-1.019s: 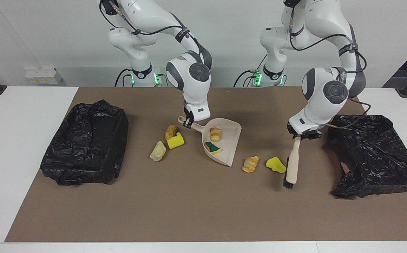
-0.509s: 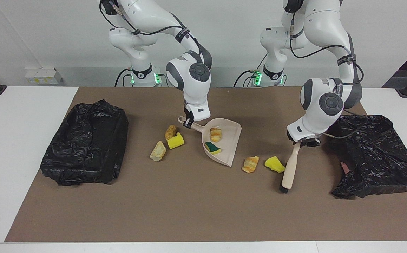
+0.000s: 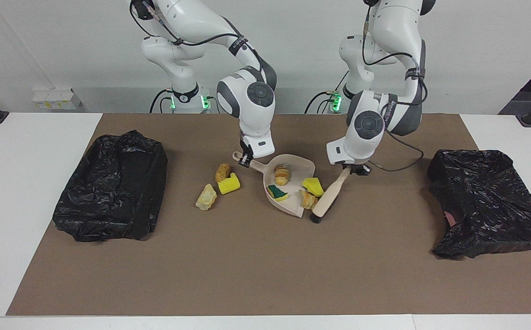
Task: Sweep and dump trash in bin
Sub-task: 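Sweep the sponges and bread into the dustpan with the left gripper's brush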
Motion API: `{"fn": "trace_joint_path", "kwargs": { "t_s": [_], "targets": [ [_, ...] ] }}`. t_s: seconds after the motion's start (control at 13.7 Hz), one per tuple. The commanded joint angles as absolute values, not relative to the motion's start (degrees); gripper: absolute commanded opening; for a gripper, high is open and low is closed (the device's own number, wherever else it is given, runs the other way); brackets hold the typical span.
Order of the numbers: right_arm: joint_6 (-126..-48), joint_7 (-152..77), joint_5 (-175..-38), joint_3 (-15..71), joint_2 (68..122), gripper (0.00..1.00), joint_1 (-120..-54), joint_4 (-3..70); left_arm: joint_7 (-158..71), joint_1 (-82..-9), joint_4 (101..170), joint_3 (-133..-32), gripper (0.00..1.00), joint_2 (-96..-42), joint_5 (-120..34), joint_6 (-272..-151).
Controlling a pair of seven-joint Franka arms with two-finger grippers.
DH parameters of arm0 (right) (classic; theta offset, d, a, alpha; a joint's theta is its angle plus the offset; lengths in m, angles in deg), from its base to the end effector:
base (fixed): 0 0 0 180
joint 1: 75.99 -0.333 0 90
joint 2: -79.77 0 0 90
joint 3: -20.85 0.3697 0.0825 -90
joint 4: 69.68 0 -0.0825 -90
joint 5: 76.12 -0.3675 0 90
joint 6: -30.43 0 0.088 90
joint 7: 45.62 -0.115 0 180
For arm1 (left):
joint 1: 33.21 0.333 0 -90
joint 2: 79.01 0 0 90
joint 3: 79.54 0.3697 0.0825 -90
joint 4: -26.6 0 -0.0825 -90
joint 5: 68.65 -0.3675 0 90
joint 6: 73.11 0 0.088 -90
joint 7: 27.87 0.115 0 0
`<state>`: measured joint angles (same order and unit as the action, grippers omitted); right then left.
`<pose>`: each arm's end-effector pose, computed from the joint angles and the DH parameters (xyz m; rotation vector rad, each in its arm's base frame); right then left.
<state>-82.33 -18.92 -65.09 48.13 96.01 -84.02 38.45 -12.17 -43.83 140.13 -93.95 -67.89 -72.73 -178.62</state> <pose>0.5040 0.3156 0.4117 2.5691 1.6951 -0.2505 0.5004 -0.2203 0.4043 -2.8484 1.1124 0.5009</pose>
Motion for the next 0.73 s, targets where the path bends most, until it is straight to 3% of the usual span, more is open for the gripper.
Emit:
{"fn": "trace_joint_path", "kwargs": {
  "t_s": [0.0,0.22,0.65],
  "targets": [
    [-84.26,-21.18,-64.43,48.63,96.03,0.0,-83.55,39.3,-19.75,-46.11,142.44,-95.97,0.0,-73.03,-68.23,-174.37],
    [-84.35,-21.1,-64.43,48.63,96.03,0.0,-83.55,39.3,-34.07,-46.49,141.65,-95.62,0.0,-75.49,-59.53,-174.27],
    [-84.09,-20.13,-64.43,48.54,96.12,0.0,-83.29,39.12,-42.28,-45.95,140.77,-92.73,0.0,-79.44,-59.07,-172.26]
  ]
}}
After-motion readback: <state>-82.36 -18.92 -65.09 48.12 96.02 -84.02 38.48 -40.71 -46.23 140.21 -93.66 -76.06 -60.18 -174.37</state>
